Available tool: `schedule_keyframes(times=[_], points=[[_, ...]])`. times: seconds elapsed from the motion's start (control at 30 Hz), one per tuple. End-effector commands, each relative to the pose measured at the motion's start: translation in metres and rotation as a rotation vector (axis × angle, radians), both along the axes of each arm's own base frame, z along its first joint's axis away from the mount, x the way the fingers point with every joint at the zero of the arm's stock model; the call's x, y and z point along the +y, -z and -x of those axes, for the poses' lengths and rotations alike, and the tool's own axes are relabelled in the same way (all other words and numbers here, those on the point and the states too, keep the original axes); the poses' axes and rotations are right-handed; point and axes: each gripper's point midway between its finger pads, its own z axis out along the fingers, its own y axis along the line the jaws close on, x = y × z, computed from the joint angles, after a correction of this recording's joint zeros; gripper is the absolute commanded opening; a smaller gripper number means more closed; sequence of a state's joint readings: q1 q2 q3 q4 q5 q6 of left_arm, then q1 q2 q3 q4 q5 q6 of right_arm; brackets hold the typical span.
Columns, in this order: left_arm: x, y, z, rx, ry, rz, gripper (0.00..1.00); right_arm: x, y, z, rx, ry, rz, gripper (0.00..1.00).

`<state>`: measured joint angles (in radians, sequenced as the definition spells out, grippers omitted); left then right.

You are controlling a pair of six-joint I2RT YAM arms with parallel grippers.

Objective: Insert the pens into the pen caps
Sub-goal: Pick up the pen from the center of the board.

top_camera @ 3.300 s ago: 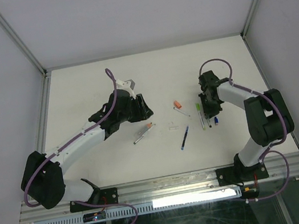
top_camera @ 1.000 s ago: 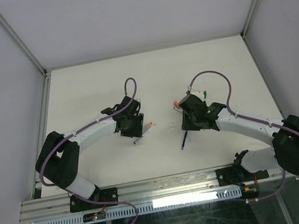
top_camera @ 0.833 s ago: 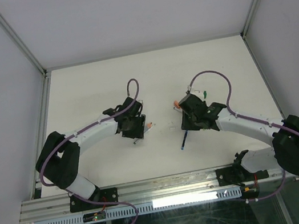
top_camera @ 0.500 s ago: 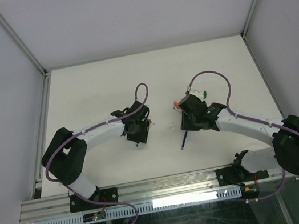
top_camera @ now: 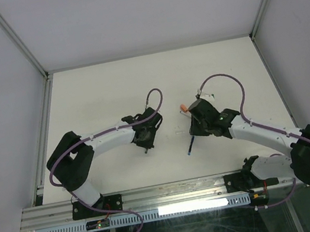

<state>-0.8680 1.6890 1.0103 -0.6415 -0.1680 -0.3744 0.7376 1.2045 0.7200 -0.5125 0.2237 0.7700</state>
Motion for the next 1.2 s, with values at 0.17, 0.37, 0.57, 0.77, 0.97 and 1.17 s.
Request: schedule_keyframes(times=[0.17,0.37,0.57,0.77,0.97,1.17], points=[[-0.047,-0.023,0.004,0.007,0.054,0.189,0.08,0.012,-0.033,-0.01,-0.155,0.054,-0.19,0.32],[-0.08,-0.046,0.006,0.022,0.084,0.363,0.09,0.03,-0.039,-0.011,-0.163,0.096,-0.363,0.33],[-0.104,-0.066,0.005,0.032,0.09,0.482,0.09,0.054,-0.043,-0.014,-0.152,0.085,-0.501,0.37],[-0.12,-0.078,0.008,0.058,0.103,0.568,0.1,0.067,-0.036,-0.018,-0.116,0.096,-0.545,0.4],[-0.127,-0.084,0.011,0.071,0.114,0.61,0.1,0.075,-0.026,-0.021,-0.079,0.107,-0.559,0.41],[-0.128,-0.09,0.013,0.069,0.119,0.639,0.1,0.08,-0.015,-0.021,-0.045,0.109,-0.56,0.4]])
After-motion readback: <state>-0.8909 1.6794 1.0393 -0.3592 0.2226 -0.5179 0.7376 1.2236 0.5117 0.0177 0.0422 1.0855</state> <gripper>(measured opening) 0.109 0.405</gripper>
